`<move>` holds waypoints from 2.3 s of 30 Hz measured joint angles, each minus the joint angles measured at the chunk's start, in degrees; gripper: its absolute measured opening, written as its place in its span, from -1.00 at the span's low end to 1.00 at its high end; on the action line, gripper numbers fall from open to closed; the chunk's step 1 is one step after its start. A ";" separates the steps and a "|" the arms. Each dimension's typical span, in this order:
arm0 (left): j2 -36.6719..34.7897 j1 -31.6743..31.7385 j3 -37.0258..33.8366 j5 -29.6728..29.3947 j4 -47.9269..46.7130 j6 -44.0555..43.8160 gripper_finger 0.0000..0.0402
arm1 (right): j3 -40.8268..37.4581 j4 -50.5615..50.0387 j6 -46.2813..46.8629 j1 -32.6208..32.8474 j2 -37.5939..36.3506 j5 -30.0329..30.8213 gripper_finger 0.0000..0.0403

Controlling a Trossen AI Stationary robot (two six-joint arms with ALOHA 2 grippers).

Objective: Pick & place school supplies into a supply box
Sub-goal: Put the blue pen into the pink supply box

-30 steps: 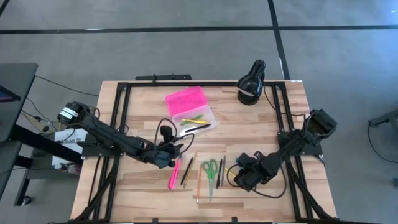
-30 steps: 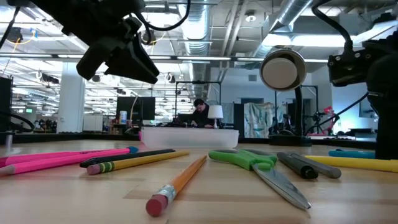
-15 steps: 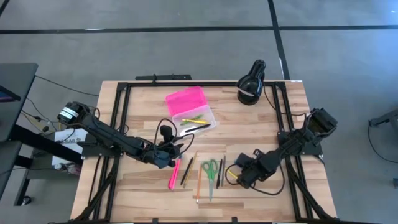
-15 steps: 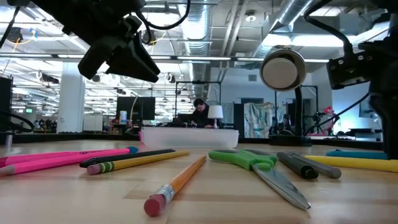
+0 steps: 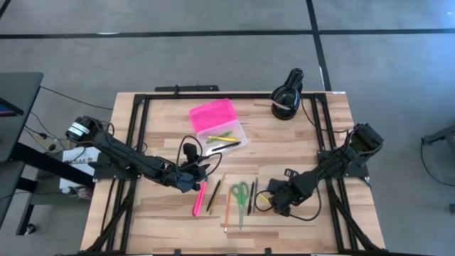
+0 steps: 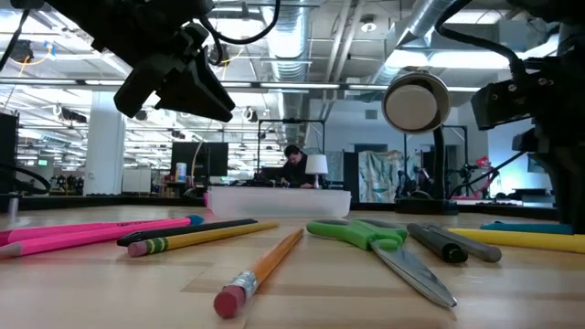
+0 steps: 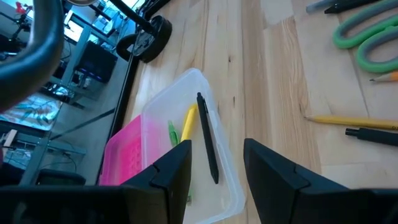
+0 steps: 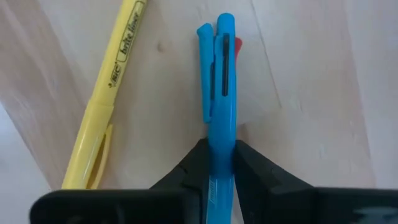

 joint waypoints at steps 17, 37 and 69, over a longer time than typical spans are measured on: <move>0.02 0.02 0.04 -17.98 -4.28 -3.89 -0.30 | 3.88 0.74 -24.97 -4.29 0.20 25.36 -0.83; 0.02 -3.61 0.04 -9.77 -25.74 -29.12 -0.30 | 11.41 28.73 -67.88 -30.47 0.32 23.16 -0.79; 0.02 -9.27 0.04 -18.31 -32.64 -35.89 -0.30 | 11.73 40.33 -59.94 -43.08 3.54 -0.36 -0.76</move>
